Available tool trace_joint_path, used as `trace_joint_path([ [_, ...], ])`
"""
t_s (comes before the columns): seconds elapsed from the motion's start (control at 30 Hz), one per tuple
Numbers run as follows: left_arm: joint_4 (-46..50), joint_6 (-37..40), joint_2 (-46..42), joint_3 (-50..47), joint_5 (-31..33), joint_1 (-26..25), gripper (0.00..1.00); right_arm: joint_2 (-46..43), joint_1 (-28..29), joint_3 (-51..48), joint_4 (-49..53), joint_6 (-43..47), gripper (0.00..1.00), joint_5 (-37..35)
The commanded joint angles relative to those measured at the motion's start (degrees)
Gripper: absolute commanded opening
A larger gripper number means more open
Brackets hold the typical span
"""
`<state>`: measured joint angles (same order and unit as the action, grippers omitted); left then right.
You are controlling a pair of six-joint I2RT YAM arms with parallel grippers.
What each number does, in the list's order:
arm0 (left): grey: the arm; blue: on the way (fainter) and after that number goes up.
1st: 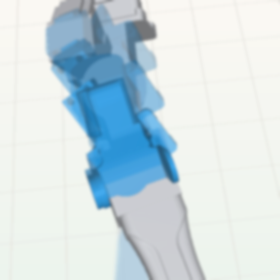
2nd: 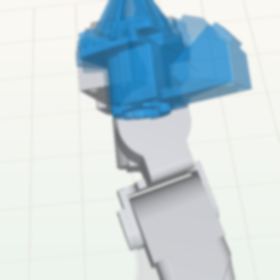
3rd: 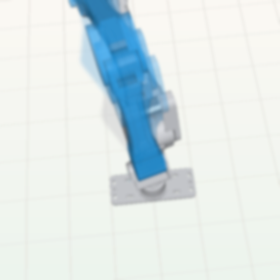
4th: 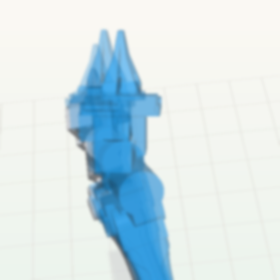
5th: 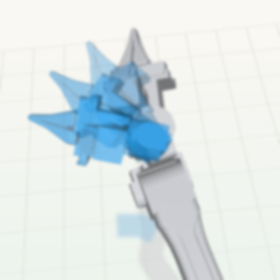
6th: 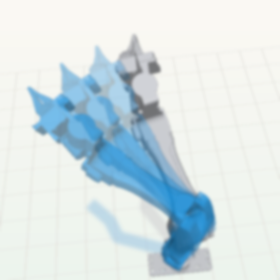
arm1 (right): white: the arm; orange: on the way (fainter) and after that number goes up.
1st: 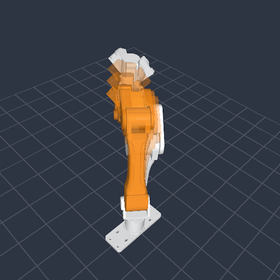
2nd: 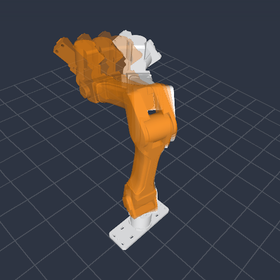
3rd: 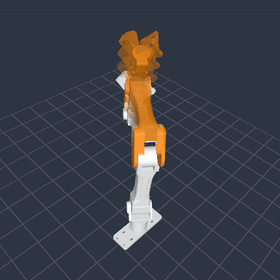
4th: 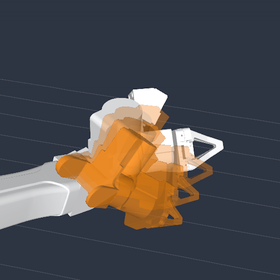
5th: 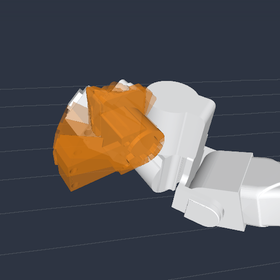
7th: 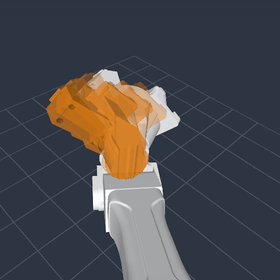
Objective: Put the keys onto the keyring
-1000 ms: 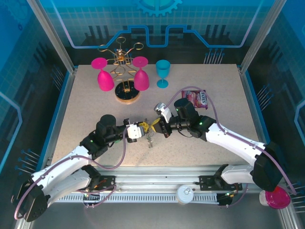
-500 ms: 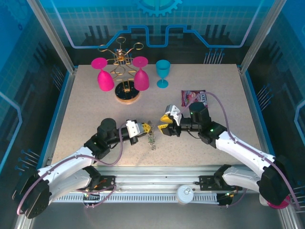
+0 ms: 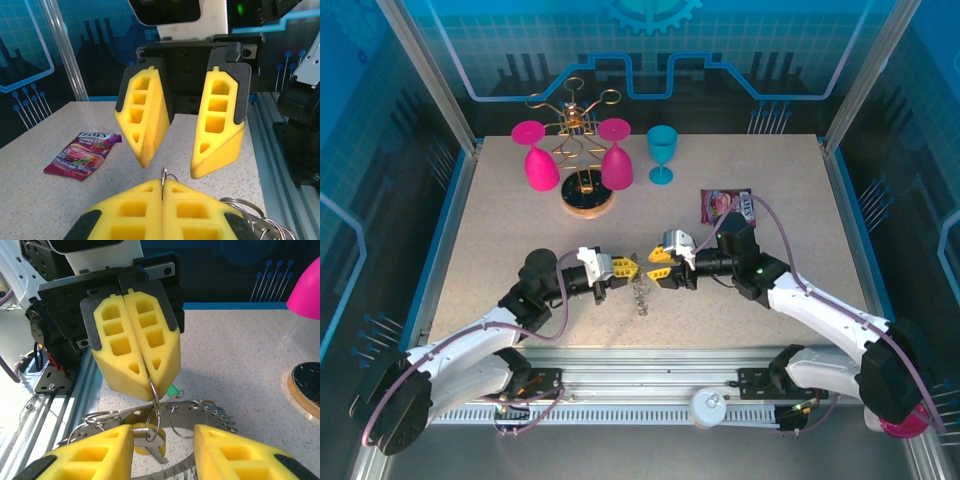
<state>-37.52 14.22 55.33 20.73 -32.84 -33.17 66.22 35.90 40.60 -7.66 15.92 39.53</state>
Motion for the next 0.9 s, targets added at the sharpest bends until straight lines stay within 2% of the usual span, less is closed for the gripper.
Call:
trace_joint_path([
  [0.0, -5.05, -1.92, 0.12, -0.18, -2.88, 0.29, 0.0, 1.27, 1.24, 2.15, -3.31, 0.0, 0.36, 2.53],
  [0.1, -6.13, -2.61, 0.5, -0.33, -3.11, 0.31, 0.0, 2.32, 1.77, 2.45, -4.37, -0.5, 0.33, 2.9],
  [0.23, -6.79, -3.4, 0.5, -0.4, -3.28, 0.33, 0.0, 3.21, 2.07, 2.4, -6.21, -1.15, 0.22, 3.08],
  [0.3, -6.58, -3.52, 0.36, -0.45, -3.39, 0.32, 0.0, 3.25, 2.11, 2.33, -7.18, -1.63, 0.14, 3.28],
  [0.37, -6.26, -3.52, 0.12, -0.6, -2.96, 0.38, 0.0, 3.25, 2.16, 2.34, -7.31, -1.64, 0.0, 3.46],
  [0.47, -3.5, -2.96, -0.89, -0.44, 0.04, 0.38, 0.0, 2.68, 2.07, 3.27, -3.86, 0.3, 0.0, 2.22],
  [0.53, 2.44, -0.85, -2.02, 0.85, 1.59, 0.45, 0.22, 2.43, 2.06, 5.19, 1.82, 3.25, 0.0, 0.99],
  [0.57, 6.89, 1.06, -2.58, 2.11, 2.06, 0.44, 0.23, 2.48, 2.15, 6.72, 5.56, 5.11, 0.0, 0.33],
  [0.73, 24.1, 9.35, -3.13, 8.25, 2.86, 0.36, 0.24, 4.2, 4.22, 15.25, 23.59, 14.63, 0.0, -4.56],
  [0.87, 30.04, 12.53, -2.6, 11.37, 3.4, 0.3, 0.22, 7.18, 7.07, 21.6, 34.43, 21.11, 0.0, -10.35],
])
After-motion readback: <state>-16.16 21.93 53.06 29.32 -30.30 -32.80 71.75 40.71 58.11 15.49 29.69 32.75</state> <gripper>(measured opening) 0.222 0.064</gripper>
